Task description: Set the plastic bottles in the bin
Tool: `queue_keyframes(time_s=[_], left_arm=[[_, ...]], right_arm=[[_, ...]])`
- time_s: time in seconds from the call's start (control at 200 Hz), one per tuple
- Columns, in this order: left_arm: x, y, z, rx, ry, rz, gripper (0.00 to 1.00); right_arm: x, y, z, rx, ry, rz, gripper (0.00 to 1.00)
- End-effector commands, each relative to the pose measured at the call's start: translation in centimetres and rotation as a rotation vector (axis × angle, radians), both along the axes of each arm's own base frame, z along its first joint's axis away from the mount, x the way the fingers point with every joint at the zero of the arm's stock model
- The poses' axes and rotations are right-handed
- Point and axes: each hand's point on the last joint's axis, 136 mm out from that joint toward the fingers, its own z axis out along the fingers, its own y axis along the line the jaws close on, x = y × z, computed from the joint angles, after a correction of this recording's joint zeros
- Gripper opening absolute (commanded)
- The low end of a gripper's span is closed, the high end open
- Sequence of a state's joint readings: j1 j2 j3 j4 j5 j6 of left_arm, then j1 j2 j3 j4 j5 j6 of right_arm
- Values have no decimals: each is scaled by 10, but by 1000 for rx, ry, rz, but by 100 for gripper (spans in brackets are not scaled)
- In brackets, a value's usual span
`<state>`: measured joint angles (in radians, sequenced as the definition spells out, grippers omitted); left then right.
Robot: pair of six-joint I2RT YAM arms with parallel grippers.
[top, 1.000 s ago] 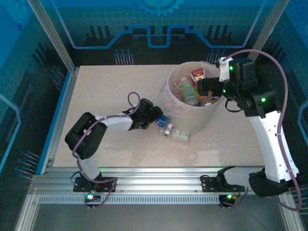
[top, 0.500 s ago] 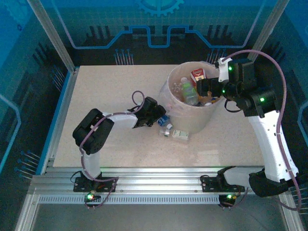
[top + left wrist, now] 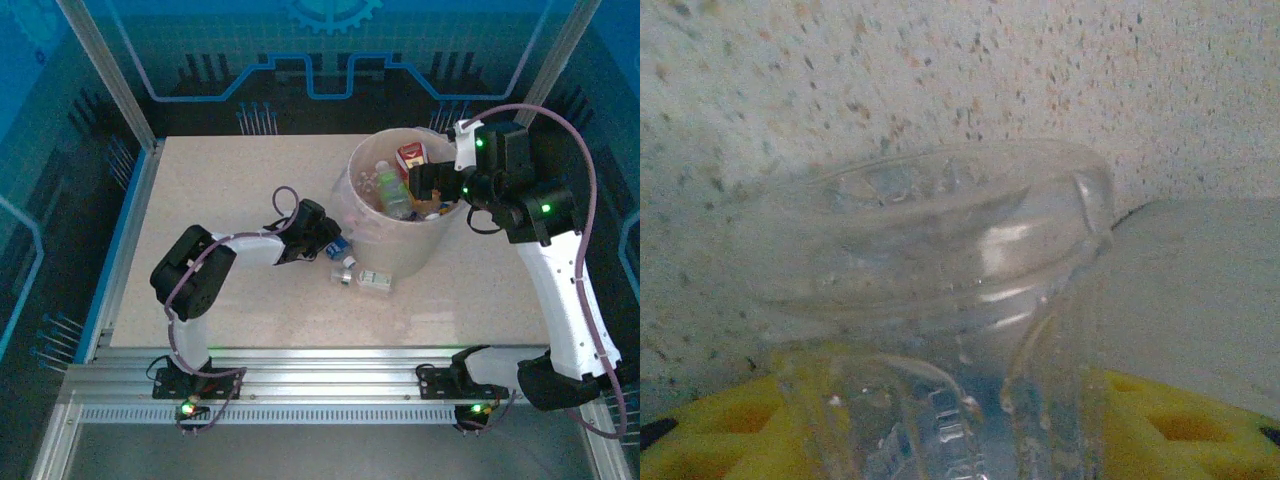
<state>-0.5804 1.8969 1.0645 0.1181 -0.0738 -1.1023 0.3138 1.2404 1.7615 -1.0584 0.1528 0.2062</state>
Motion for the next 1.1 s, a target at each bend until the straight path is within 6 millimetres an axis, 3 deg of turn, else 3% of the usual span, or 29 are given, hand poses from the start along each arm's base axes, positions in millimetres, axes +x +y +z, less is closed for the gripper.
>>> queue_keyframes(time_s=[0.0, 0.205, 0.36, 0.615, 0.88, 1.096], left_arm=[[22, 10, 49, 12, -148, 11, 38], [29, 33, 93, 92, -292, 0, 34], [33, 53, 137, 192, -434, -15, 32], [25, 82, 252, 409, -798, -44, 29], [8, 80, 358, 518, -1175, -90, 29], [10, 51, 405, 504, -1388, -161, 29]], right_arm=[[-2, 1, 11, 16, -47, 0, 100], [-1, 2, 13, 27, -56, 2, 100], [-1, 3, 15, 35, -60, 4, 100], [-1, 8, 22, 66, -75, 18, 100], [-1, 10, 23, 99, -77, 16, 100], [-2, 11, 29, 124, -97, 15, 100]])
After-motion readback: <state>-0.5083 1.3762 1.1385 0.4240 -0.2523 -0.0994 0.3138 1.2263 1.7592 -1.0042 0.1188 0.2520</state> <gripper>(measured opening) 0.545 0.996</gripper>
